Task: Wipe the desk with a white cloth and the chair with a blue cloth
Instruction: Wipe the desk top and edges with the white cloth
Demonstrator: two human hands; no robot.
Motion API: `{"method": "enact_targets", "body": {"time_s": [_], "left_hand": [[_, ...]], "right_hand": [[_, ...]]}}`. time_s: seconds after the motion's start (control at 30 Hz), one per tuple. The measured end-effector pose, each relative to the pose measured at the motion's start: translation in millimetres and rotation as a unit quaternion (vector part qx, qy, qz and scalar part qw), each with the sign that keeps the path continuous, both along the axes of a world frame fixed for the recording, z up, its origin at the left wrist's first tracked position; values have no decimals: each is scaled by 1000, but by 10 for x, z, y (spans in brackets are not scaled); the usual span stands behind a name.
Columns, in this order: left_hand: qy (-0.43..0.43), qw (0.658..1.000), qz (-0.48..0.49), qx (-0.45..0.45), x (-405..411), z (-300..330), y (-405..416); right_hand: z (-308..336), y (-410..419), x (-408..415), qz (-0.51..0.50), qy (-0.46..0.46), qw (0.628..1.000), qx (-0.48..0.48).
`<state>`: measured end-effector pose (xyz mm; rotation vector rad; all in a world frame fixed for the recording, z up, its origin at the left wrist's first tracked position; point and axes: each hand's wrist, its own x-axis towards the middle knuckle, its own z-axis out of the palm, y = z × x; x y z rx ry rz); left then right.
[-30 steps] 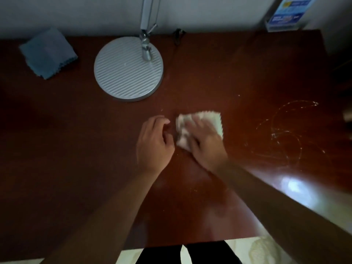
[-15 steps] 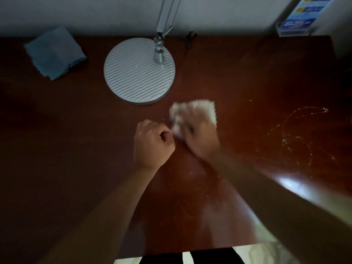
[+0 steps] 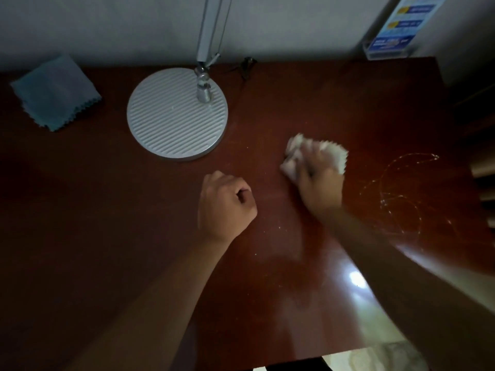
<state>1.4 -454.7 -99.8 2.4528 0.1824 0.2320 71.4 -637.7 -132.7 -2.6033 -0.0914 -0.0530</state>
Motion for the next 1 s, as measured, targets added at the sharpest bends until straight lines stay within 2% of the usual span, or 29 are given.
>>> {"method": "enact_targets", "body": {"time_s": [0.07, 0.13, 0.3, 0.37, 0.43, 0.5, 0.57, 0.63, 0.67, 0.73, 0.83, 0.9, 1.0], "left_hand": [[2, 1000, -12, 4, 41, 19, -40], [-4, 1000, -23, 8, 86, 23, -51], [-12, 999, -27, 19, 109, 42, 78], [-13, 999, -21, 30, 86, 40, 140], [-8, 999, -16, 34, 63, 34, 170], [-3, 999, -11, 37, 59, 27, 167], [0, 999, -3, 32, 65, 17, 168], [-9, 1000, 8, 18, 60, 12, 169], [-18, 1000, 11, 8, 60, 14, 180], [-39, 999, 11, -4, 50, 16, 216], [-41, 999, 15, 2, -12, -10, 318], [-27, 999, 21, 9, -71, -32, 380], [-9, 999, 36, 21, -149, -6, 455]], "right_hand": [[-14, 111, -382, 59, 1, 998, 25], [1, 38, -415, 87, 10, 995, 47], [79, -156, 664, -76, 35, 993, 87], [78, 23, 846, -86, 41, 992, 87], [49, 275, 611, -31, 38, 997, 56], [-16, 476, 106, 66, 26, 996, 44], [-47, 493, -305, 145, 36, 987, 54], [-30, 316, -303, 186, 44, 980, 58], [-23, 209, -161, 177, 43, 982, 49], [4, 66, 260, 98, 24, 994, 34], [15, 246, 658, -6, 23, 999, 32], [15, 585, 440, 14, 12, 1000, 17], [-10, 989, -386, 158, 16, 986, 50]]}}
